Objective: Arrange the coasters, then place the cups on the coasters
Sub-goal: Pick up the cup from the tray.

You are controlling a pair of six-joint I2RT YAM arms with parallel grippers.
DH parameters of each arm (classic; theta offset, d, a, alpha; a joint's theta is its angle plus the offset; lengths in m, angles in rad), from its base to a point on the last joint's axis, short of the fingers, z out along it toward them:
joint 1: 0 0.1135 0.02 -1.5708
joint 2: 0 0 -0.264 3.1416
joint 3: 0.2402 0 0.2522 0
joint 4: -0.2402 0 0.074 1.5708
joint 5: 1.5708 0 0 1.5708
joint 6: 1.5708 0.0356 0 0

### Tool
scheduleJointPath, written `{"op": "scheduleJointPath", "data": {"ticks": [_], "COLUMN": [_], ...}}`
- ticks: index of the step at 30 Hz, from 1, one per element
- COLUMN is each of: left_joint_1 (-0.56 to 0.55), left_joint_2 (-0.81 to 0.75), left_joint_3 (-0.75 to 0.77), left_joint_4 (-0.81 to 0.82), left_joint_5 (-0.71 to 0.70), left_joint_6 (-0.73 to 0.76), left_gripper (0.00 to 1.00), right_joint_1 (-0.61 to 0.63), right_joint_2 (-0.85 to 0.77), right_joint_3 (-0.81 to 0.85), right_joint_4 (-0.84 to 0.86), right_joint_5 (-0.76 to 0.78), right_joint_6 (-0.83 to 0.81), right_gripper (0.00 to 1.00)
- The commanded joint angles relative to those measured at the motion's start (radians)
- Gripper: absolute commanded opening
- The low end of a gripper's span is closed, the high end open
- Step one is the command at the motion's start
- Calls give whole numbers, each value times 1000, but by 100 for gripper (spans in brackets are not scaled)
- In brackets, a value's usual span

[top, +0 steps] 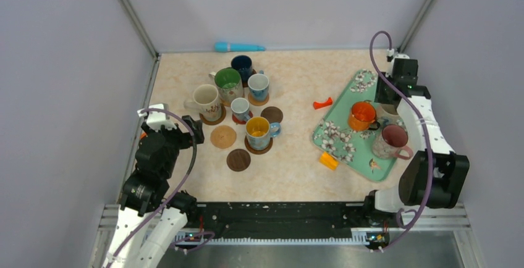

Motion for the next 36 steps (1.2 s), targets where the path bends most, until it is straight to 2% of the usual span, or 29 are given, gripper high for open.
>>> {"op": "scheduleJointPath", "data": {"ticks": [1, 6, 11, 16, 23, 30, 36], "left_joint_1": [-2, -2, -2, -1, -2, -2, -1], "left_joint_2": [6, 10, 10, 7, 7, 4, 5], "left_joint_3": [30, 28, 30, 27, 27, 25, 23], "left_joint_4": [21, 21, 23, 21, 23, 23, 29], "left_joint_5": [1, 1, 1, 1, 3, 2, 10], "left_joint_6": [-5, -5, -5, -5, -5, -5, -4], "left_gripper": [98, 98, 98, 98, 98, 98, 98], "right_joint_1": [-6, -6, -6, -6, -6, -6, 0], "right_joint_2": [35, 47, 46, 54, 55, 38, -9], "right_joint_3": [-23, -34, -35, -44, -45, -21, 46], "right_joint_4": [16, 26, 28, 33, 32, 21, 2], "right_joint_5": [12, 28, 41, 28, 16, 81, 93], "right_joint_6": [-13, -15, -26, -27, -24, -47, -72], "right_gripper": [38, 35, 24, 17, 19, 0, 0]}}
